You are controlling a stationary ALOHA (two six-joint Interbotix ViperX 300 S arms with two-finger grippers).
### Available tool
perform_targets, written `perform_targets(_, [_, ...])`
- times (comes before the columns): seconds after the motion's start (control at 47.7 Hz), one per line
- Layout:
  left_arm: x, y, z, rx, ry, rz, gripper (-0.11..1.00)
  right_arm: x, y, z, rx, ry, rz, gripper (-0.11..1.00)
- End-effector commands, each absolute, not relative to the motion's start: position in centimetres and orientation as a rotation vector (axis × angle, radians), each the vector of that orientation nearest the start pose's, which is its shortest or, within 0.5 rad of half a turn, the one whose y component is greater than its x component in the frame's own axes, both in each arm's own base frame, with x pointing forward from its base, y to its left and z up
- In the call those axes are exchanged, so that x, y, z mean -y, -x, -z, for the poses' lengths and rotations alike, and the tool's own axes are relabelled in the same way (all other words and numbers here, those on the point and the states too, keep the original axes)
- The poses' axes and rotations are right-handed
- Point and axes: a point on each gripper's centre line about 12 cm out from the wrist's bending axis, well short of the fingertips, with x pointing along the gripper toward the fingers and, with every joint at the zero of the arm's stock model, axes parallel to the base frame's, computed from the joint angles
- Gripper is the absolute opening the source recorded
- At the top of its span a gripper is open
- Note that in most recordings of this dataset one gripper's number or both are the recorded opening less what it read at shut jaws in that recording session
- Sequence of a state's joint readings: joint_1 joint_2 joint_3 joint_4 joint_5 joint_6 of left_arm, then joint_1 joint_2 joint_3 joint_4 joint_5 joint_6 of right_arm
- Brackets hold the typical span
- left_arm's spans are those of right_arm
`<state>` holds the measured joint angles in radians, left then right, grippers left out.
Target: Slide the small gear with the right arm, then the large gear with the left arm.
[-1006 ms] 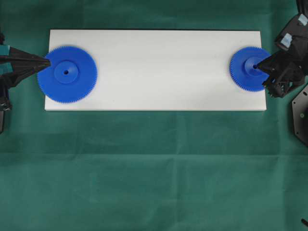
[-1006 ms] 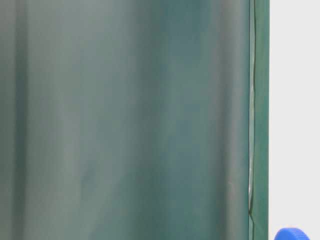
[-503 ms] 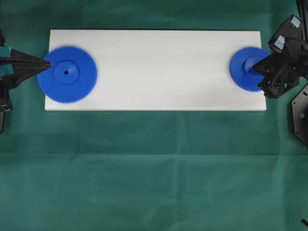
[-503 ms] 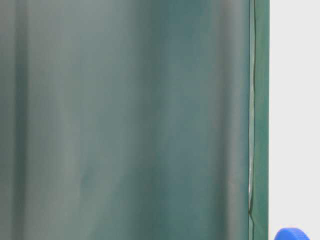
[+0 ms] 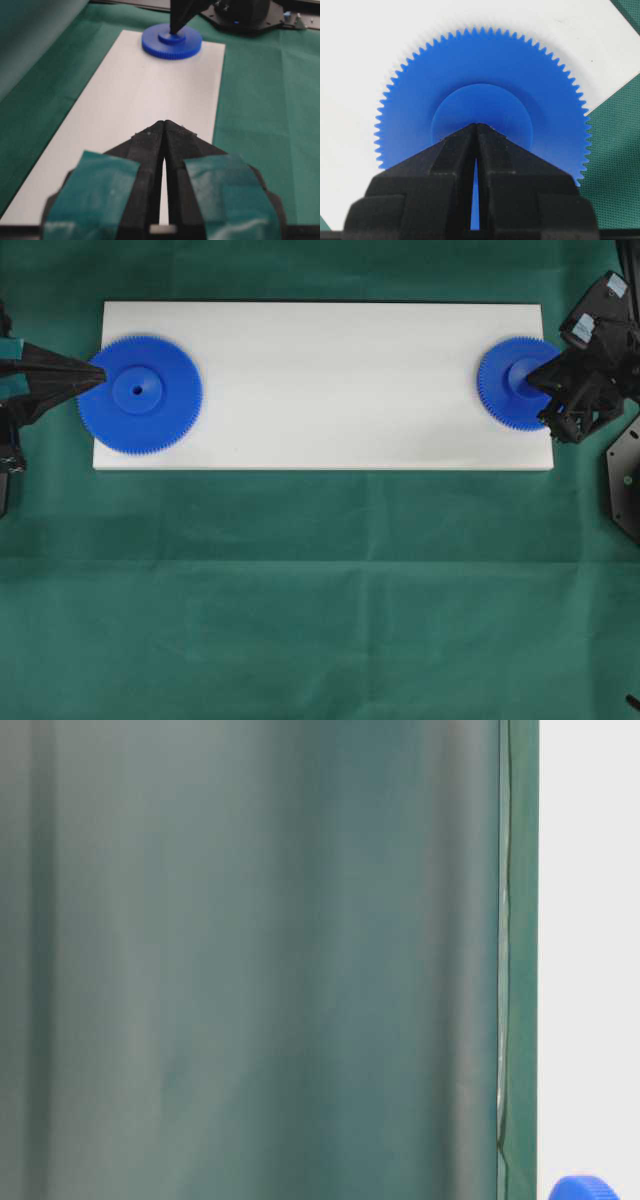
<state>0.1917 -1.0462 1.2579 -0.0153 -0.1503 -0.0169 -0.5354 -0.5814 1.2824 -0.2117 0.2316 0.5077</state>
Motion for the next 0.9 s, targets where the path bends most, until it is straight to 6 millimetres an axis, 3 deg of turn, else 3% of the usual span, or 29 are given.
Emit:
perform_targets(0.0, [-3.6,-18.0,-26.2,-0.045,0.041,-0.200,0.00,10.2,-15.8,-12.3,-0.815,-0.497,0.679,0.50])
perform_targets(0.356, [-3.6,-18.0,-26.3,-0.042,0.039,-0.200,0.00,10.2,-15.8,-10.8,-0.868,-0.514,0.681,0.50])
perform_targets(0.88, [-3.6,-18.0,-26.3,-0.034,0.049,-0.199,0.00,10.1,-16.3,-10.3,-0.889,-0.526,0.669,0.50])
